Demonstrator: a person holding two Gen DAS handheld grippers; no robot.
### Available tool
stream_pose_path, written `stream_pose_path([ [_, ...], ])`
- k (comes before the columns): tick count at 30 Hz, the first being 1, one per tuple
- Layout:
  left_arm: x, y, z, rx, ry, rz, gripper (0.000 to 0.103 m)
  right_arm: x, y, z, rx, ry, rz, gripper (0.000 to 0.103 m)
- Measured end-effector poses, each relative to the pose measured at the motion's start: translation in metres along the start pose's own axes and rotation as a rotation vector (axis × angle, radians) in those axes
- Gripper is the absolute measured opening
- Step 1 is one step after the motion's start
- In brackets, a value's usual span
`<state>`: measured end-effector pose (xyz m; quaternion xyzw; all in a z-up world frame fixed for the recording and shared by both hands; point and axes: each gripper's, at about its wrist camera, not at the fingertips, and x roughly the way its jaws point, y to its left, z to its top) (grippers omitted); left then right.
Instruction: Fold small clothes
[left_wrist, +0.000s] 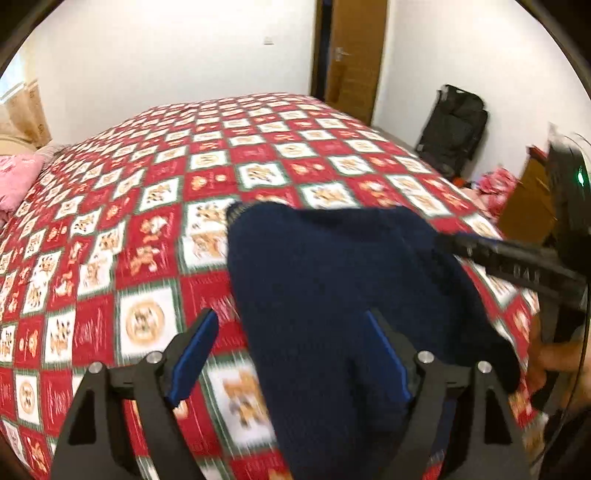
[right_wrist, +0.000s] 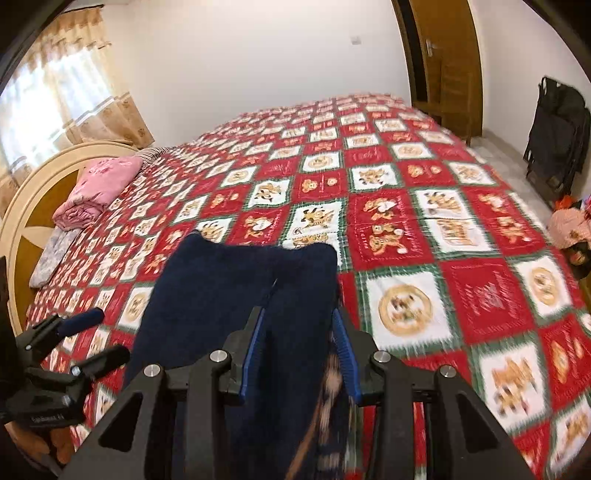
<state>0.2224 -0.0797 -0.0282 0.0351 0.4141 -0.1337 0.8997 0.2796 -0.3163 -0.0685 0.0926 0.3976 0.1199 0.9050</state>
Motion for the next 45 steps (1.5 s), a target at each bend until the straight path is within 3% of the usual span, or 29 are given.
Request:
stream_pose_path([
  [4, 0.036, 0.004, 0.013, -0.019, 0.073, 0.029, 0.083, 0.050, -0.006, 0.004, -0.005, 0.138, -0.025, 0.039],
  [6, 0.050, 0.002, 0.010, -0.003, 0.106, 0.049, 0.083, 0.069, -0.011, 0.004, 0.003, 0.179, -0.052, 0.047],
  [9, 0.065, 0.001, 0.002, -0.015, 0.137, 0.043, 0.084, 0.080, -0.035, 0.006, 0.153, 0.197, 0.023, 0.062],
  [14, 0.054, 0.006, 0.000, -0.051, 0.141, -0.004, 0.084, 0.047, -0.045, -0.002, 0.240, 0.097, 0.080, 0.064],
  [16, 0.044, 0.008, -0.003, -0.052, 0.151, -0.016, 0.084, 0.021, -0.044, -0.007, 0.256, 0.037, 0.159, 0.064],
  [18, 0.030, 0.008, -0.007, -0.058, 0.147, -0.033, 0.084, 0.000, -0.036, -0.017, 0.222, 0.028, 0.215, 0.072],
  [19, 0.024, 0.007, -0.009, -0.062, 0.140, -0.042, 0.084, -0.003, -0.031, -0.021, 0.197, 0.039, 0.210, 0.079],
  [23, 0.012, 0.001, -0.016, -0.073, 0.117, -0.107, 0.085, -0.003, -0.012, -0.044, 0.061, 0.111, 0.096, 0.079],
  [27, 0.028, -0.010, -0.027, -0.065, 0.175, -0.118, 0.090, 0.012, -0.028, -0.064, 0.166, 0.157, 0.129, 0.079],
  [29, 0.038, -0.014, -0.032, -0.039, 0.211, -0.087, 0.093, 0.020, -0.031, -0.075, 0.210, 0.179, 0.172, 0.083],
  [30, 0.040, -0.013, -0.035, -0.045, 0.208, -0.098, 0.096, 0.019, -0.029, -0.078, 0.199, 0.159, 0.168, 0.083],
  [33, 0.048, 0.002, -0.043, -0.131, 0.230, -0.183, 0.101, 0.017, -0.025, -0.082, 0.166, 0.147, 0.164, 0.085],
  [35, 0.058, 0.021, -0.052, -0.261, 0.263, -0.273, 0.103, 0.017, -0.029, -0.083, 0.185, 0.146, 0.181, 0.085],
  [37, 0.059, 0.028, -0.056, -0.320, 0.234, -0.305, 0.103, 0.020, -0.033, -0.082, 0.203, 0.149, 0.197, 0.087],
  [41, 0.059, 0.011, -0.052, -0.236, 0.217, -0.262, 0.103, 0.025, -0.027, -0.078, 0.186, 0.168, 0.194, 0.096],
  [45, 0.061, 0.004, -0.051, -0.219, 0.200, -0.278, 0.103, 0.027, -0.010, -0.077, 0.098, 0.182, 0.140, 0.096],
])
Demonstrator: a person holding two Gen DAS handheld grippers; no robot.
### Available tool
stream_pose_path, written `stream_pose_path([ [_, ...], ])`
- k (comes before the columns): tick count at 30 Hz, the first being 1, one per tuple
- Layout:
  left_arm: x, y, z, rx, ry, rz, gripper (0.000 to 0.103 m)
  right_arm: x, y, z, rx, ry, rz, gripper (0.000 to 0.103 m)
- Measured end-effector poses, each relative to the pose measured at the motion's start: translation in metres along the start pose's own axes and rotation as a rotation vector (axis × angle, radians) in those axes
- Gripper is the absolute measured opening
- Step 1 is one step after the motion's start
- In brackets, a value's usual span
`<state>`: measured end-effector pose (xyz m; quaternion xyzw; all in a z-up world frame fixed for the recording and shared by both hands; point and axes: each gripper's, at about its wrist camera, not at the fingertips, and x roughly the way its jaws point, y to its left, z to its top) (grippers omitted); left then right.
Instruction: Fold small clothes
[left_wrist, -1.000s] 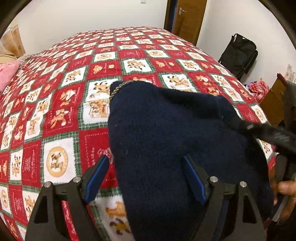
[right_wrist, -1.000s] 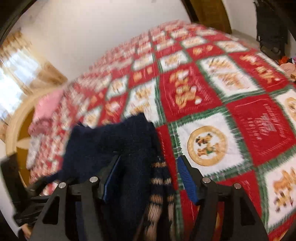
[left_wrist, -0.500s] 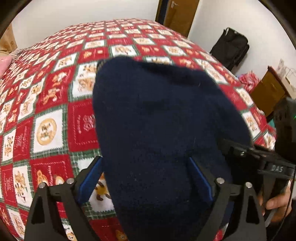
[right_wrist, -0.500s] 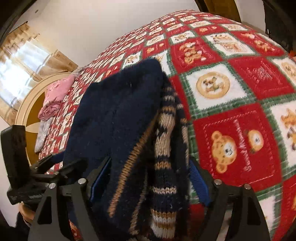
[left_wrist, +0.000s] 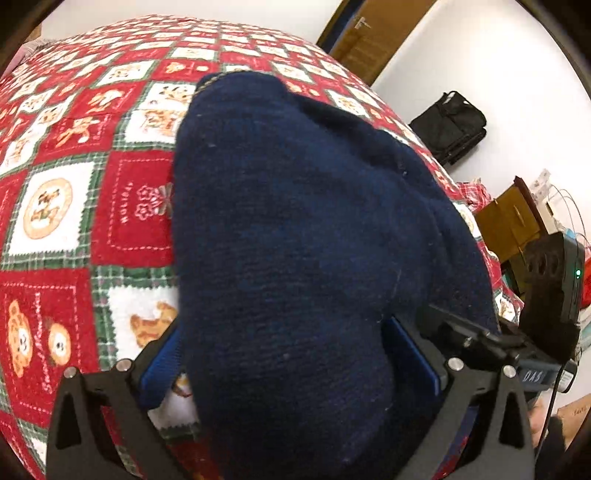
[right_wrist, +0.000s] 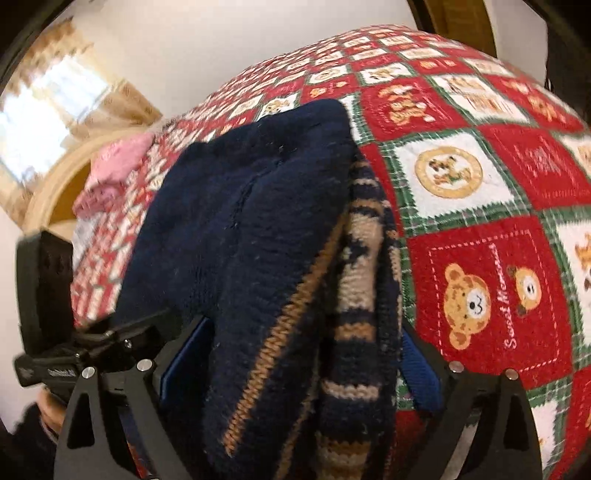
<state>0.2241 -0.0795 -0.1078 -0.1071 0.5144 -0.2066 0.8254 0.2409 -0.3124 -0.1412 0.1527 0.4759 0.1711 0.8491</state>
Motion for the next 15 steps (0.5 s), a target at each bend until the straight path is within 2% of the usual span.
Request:
stream_pose_path([
  [3, -0.001, -0.006, 0.000, 0.015, -0.003, -0.016, 0.092, 0.000, 0.000, -0.001, -0.001, -0.008, -0.011, 0.091],
  [5, -0.002, -0.009, 0.000, 0.024, -0.008, -0.002, 0.086, -0.002, 0.001, -0.003, -0.001, -0.018, -0.010, 0.078],
  [8, -0.004, -0.014, 0.000, 0.045, -0.028, 0.017, 0.078, -0.004, 0.009, -0.005, -0.012, -0.031, -0.022, 0.066],
  [13, -0.008, -0.021, 0.002, 0.077, -0.046, 0.041, 0.062, -0.004, 0.012, -0.007, 0.004, -0.055, -0.040, 0.063],
  [15, -0.010, -0.024, 0.003, 0.095, -0.050, 0.055, 0.058, -0.005, 0.016, -0.009, -0.002, -0.071, -0.058, 0.062],
])
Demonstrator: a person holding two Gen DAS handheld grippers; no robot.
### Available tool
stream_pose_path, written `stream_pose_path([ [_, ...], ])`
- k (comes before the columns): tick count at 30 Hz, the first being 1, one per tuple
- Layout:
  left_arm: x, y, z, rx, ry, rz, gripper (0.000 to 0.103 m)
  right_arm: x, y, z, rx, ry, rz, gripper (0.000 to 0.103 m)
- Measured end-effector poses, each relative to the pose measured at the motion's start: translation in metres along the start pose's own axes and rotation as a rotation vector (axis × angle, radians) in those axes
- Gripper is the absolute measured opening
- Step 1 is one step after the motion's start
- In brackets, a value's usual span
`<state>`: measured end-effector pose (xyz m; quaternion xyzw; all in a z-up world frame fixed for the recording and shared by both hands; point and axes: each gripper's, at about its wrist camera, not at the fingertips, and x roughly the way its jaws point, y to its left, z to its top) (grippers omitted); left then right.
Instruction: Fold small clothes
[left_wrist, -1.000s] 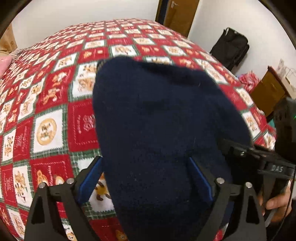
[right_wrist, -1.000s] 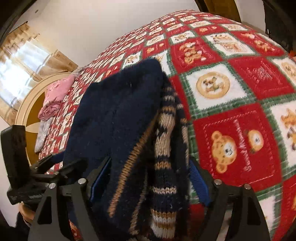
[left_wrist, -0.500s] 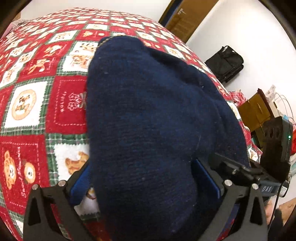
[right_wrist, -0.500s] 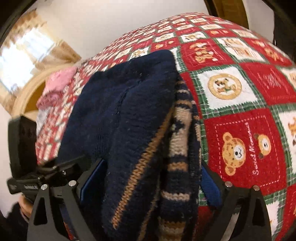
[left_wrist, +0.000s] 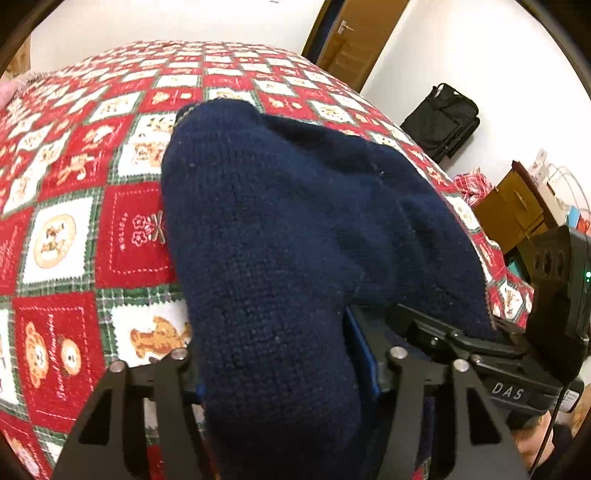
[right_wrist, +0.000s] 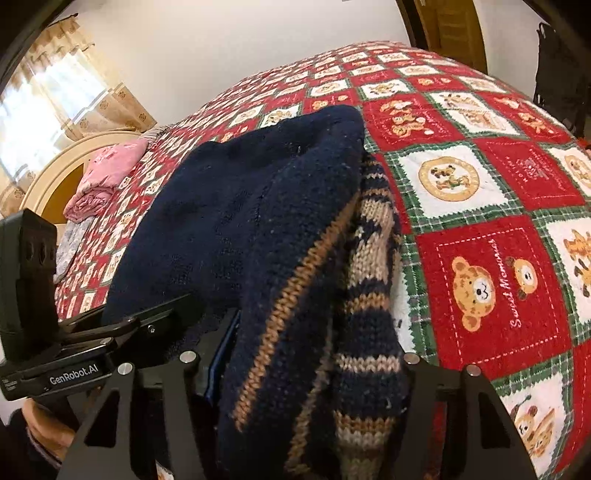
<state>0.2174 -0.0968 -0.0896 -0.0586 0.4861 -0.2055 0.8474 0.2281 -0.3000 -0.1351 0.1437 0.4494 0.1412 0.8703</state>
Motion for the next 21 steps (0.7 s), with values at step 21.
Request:
stream_pose_path([
  [21, -0.036, -0.003, -0.003, 0.019, -0.083, 0.021, 0.045, -0.039, 0.036, -0.010, -0.030, -0.092, -0.006, 0.045],
])
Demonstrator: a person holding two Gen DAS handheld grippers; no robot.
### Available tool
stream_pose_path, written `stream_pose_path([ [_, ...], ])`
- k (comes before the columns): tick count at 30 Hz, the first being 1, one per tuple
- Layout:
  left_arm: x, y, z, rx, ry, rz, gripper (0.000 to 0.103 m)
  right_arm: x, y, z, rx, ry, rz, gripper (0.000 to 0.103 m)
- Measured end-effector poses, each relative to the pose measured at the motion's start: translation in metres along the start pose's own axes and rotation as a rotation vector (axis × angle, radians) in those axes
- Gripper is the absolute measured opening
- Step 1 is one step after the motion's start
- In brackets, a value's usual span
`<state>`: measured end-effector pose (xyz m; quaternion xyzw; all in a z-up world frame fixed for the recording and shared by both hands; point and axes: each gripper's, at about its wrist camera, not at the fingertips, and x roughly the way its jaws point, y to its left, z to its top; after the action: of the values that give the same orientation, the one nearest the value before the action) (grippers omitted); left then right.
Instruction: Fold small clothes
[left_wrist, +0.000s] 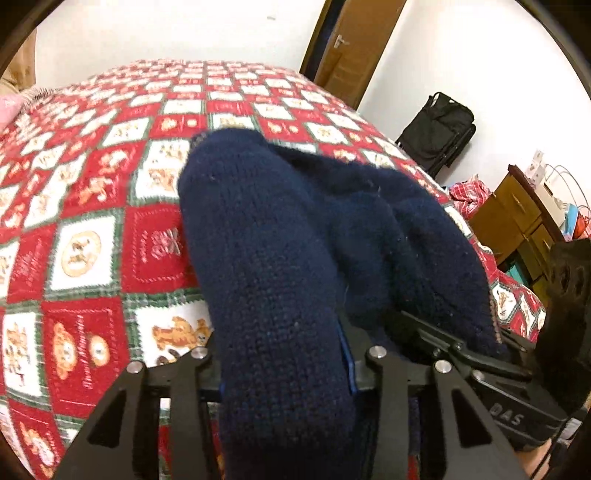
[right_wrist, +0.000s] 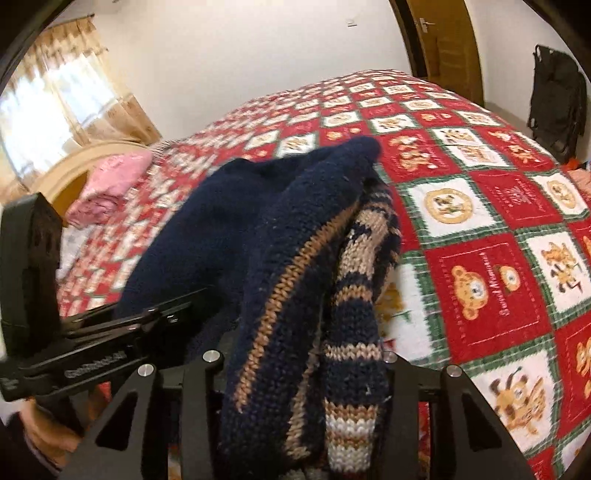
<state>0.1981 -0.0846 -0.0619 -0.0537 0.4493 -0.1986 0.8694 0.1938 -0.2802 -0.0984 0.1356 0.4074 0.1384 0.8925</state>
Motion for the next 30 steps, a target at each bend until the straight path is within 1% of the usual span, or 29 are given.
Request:
stream_pose_path([
  [3, -0.011, 0.003, 0.005, -0.007, -0.018, -0.016, 0.044, -0.005, 0.015, 0.000, -0.030, 0.001, 0.009, 0.045],
  [6, -0.022, 0.008, 0.006, -0.005, -0.040, -0.005, 0.044, -0.008, 0.027, 0.001, -0.038, -0.005, 0.031, 0.045],
  [13, -0.045, 0.036, 0.008, -0.053, -0.079, -0.015, 0.044, -0.010, 0.056, 0.007, -0.063, -0.021, 0.070, 0.044],
  [17, -0.060, 0.055, 0.008, -0.077, -0.110, -0.008, 0.044, -0.007, 0.082, 0.013, -0.098, -0.026, 0.104, 0.044],
  [24, -0.086, 0.111, 0.015, -0.137, -0.167, 0.049, 0.044, 0.019, 0.136, 0.030, -0.151, -0.028, 0.180, 0.044],
  [30, -0.108, 0.165, 0.030, -0.166, -0.207, 0.144, 0.044, 0.057, 0.195, 0.047, -0.188, -0.030, 0.266, 0.044],
])
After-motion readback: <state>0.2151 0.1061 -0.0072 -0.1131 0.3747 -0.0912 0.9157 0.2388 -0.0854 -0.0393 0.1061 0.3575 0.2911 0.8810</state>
